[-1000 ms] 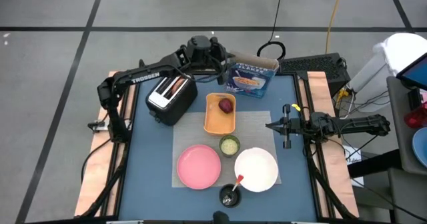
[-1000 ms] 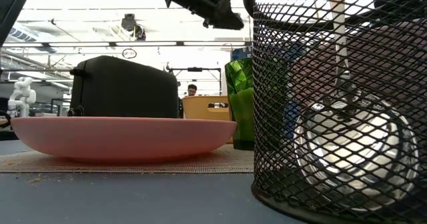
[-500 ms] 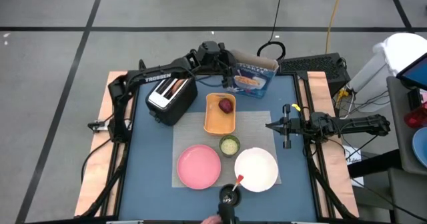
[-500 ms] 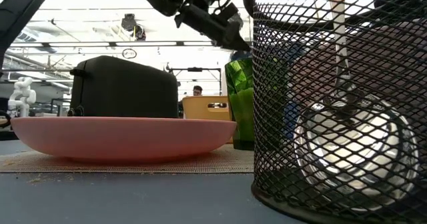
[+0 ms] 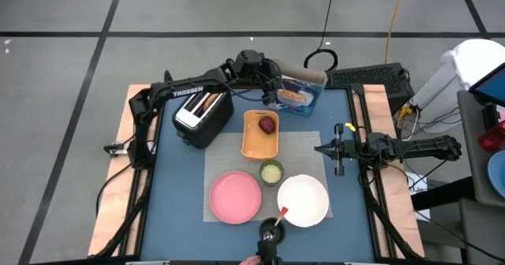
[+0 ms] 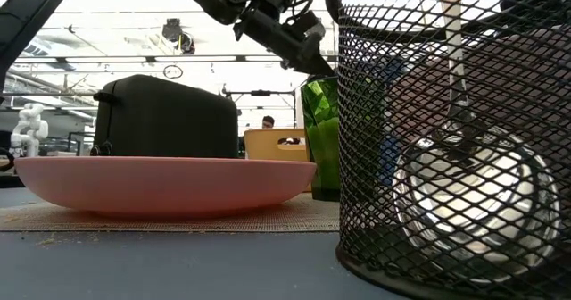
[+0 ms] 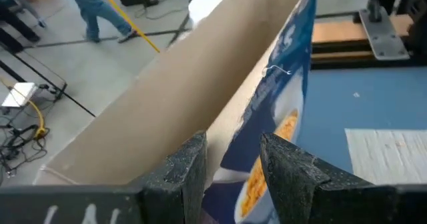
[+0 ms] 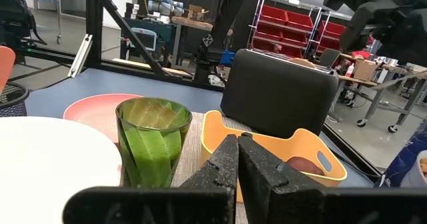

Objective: Arrange a breakfast setting
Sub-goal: Pour the cereals into the white bowl

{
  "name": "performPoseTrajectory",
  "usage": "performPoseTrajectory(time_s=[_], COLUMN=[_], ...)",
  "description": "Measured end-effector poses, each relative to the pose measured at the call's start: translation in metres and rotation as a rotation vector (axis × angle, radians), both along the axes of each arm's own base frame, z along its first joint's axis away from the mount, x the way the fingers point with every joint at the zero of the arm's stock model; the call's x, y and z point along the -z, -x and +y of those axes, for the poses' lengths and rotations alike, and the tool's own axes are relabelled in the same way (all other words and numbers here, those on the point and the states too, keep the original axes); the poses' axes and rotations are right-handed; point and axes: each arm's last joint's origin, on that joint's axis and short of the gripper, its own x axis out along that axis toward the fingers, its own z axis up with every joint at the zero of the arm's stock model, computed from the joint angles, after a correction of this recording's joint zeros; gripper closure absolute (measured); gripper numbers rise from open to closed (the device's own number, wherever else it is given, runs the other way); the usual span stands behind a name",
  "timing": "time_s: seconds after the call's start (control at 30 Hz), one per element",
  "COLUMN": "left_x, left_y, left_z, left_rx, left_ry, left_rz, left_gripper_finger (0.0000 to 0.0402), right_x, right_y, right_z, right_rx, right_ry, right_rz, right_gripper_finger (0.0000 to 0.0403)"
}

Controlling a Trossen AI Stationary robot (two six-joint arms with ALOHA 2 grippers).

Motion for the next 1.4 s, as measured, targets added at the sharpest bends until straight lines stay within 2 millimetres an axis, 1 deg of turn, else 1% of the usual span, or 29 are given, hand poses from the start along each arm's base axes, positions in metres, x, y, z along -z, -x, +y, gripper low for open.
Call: performPoseTrajectory(time_s=[0.23,0.4,0.7,0.8,0.93,1.13,1.4], left_x=[-0.001,-0.001,0.000,0.000,-0.001,-0.001,-0.002], left_y=[0.000,0.000,-0.004,-0.005,-0.005,-0.005,-0.007], left_z=[0.002,0.002,-0.005,-0.008,-0.008,-0.008,-0.012], left_rx=[-0.080,-0.080,-0.067,-0.078,-0.089,-0.089,-0.085], left_ry=[-0.040,-0.071,-0.120,-0.157,-0.188,-0.191,-0.194], left_rz=[0.001,0.013,0.042,0.060,0.075,0.074,0.059], left_gripper_finger=[0.0256,0.0256,0.0261,0.0284,0.0327,0.0391,0.0398], right_x=[0.000,0.000,0.000,0.000,0.000,0.000,0.000], right_y=[0.000,0.000,0.000,0.000,0.000,0.000,0.000], right_z=[0.000,0.000,0.000,0.000,0.000,0.000,0.000], right_rx=[0.000,0.000,0.000,0.000,0.000,0.000,0.000], right_ry=[0.000,0.000,0.000,0.000,0.000,0.000,0.000], right_rz=[0.000,0.000,0.000,0.000,0.000,0.000,0.000], right_gripper_finger=[0.0401,0.0401,0.0401,0.0401,0.0401,0.0401,0.0401])
